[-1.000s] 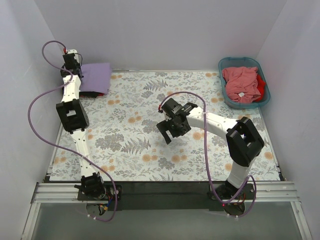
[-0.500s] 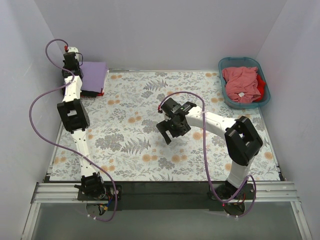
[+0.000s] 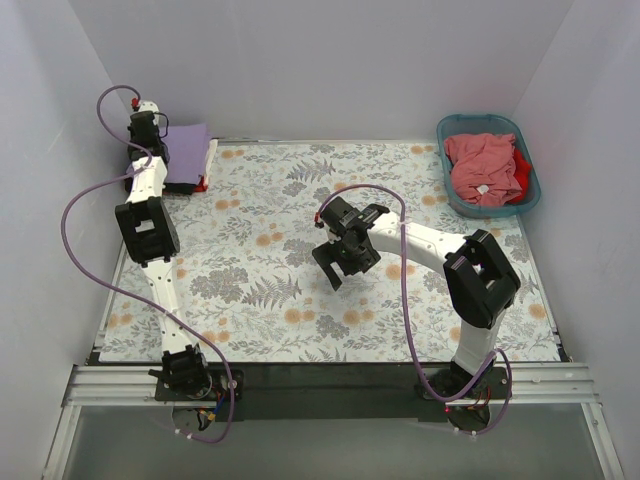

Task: Fold and stack the t-shirts
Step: Neatly place the folded tshirt to the corner

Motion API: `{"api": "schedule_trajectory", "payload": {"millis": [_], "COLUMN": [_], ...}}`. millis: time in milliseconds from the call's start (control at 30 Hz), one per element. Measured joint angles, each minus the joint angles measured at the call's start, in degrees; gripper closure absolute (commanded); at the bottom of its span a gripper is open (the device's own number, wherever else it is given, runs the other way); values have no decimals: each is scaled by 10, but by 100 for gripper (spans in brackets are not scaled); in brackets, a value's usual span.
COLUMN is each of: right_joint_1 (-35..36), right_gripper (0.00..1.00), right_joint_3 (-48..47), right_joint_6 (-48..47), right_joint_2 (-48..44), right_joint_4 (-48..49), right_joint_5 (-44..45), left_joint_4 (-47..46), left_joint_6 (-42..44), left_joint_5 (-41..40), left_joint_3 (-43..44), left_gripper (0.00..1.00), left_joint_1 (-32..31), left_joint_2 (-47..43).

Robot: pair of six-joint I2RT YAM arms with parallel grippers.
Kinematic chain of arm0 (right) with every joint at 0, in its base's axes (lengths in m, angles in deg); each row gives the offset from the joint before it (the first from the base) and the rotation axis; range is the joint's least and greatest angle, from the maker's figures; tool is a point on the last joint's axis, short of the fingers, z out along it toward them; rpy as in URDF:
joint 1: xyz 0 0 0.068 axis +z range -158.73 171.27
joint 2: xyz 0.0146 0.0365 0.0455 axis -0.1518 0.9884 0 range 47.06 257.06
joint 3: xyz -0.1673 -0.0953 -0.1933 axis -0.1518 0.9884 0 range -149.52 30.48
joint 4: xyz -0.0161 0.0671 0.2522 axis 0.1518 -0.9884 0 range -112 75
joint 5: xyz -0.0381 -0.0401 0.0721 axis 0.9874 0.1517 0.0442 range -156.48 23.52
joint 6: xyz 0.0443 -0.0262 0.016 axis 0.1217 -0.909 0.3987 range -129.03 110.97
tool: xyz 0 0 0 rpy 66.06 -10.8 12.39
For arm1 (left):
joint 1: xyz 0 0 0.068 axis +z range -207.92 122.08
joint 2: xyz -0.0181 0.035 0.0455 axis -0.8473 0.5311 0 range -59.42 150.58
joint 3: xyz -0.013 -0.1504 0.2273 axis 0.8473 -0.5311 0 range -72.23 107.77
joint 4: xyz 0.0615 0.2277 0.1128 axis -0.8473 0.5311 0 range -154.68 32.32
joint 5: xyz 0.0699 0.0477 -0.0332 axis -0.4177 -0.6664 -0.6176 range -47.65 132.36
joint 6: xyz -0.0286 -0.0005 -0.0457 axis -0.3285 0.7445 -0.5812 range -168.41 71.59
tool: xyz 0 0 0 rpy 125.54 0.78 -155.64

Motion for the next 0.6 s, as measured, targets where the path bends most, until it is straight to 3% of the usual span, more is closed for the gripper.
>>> {"api": "schedule_trajectory", "payload": {"millis": [200,233,267,300,367,600], "right_joint_1": [0,0,0,0,0,0], "right_gripper": [2,2,2,2,2,2], "right_joint_3": [0,0,0,0,0,0], "right_joint_6": [0,0,0,0,0,0], "right_joint_2": [0,0,0,0,0,0], "right_joint_4": [0,0,0,0,0,0], "right_joint_5": [0,0,0,0,0,7], "left_joint_4": [-19,-21,-22,-24,-34,-45], "left_joint_6": [-2,-3,-3,-1,-3,-28], "left_joint_5": [-3,-3,-3,-4,-9,-20], "left_joint_3": [-10,-10,-10,-11,-14,-50], "left_gripper": [87,81,60,45,26,14], "left_joint_1": [0,0,0,1,2,2], "left_joint_2": [0,0,0,0,0,-6]}}
